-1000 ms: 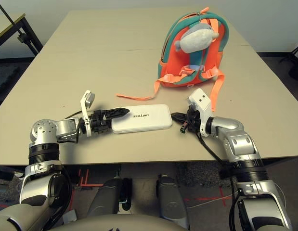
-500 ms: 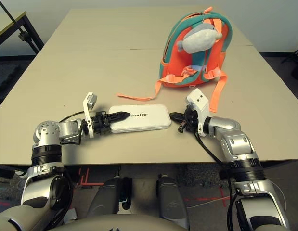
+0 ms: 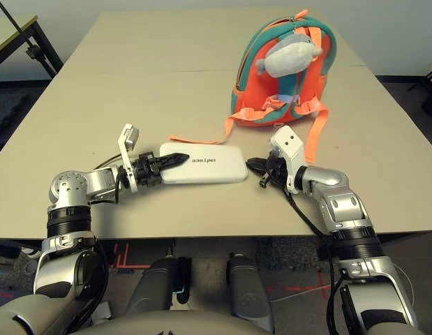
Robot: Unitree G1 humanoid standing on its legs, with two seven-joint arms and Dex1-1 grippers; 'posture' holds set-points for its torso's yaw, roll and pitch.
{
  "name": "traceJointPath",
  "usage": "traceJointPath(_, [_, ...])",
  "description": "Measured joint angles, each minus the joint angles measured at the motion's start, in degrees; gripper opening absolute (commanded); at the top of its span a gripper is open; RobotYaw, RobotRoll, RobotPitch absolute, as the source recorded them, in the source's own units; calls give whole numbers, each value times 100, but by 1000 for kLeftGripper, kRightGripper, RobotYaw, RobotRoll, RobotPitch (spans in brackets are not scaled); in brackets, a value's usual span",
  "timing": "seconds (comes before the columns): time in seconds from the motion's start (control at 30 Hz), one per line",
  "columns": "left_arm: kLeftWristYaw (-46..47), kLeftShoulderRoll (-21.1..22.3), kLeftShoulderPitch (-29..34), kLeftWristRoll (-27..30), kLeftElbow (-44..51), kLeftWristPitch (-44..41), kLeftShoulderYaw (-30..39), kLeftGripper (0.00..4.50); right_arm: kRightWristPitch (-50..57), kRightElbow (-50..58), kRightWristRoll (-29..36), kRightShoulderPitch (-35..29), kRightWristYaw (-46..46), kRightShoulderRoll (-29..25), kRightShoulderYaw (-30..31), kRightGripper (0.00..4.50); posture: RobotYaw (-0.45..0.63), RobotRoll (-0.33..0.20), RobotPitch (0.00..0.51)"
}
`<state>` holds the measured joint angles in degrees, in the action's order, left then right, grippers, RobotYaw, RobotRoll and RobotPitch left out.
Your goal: Put the pencil case into the backpack and zip it.
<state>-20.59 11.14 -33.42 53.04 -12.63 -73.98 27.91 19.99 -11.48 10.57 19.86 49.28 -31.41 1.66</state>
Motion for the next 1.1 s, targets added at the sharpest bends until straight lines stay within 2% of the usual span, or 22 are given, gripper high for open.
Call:
traceJointPath(0.13, [-1, 332, -14, 191, 168, -56, 99, 1252, 22, -59, -38, 46, -4, -216, -20, 4372, -163, 0, 113])
traceJointPath(0.17, [-1, 380, -20, 223, 180, -70, 136, 1252, 50, -76, -32, 59, -9, -248, -44, 4500, -161, 0, 112])
traceJointPath(0.3, [-6, 709, -184, 432, 261, -106, 273, 1252, 311, -193, 150, 128, -55, -327, -278, 4500, -156, 0, 110])
traceJointPath(0.43, [-1, 1001, -317, 390, 122, 309, 438, 1252, 593, -283, 539, 430, -455, -194, -959, 4500, -153, 0, 105])
traceJointPath(0.77, [248, 826, -450, 193, -200, 1568, 557, 1252, 1257, -372, 1426, 922, -1359, 211, -2003, 4500, -164, 0, 102])
traceJointPath(1.1, [314, 713, -446, 143, -207, 1790, 403, 1251, 918, -824, 1522, 1446, -1856, 366, -2243, 4500, -162, 0, 103])
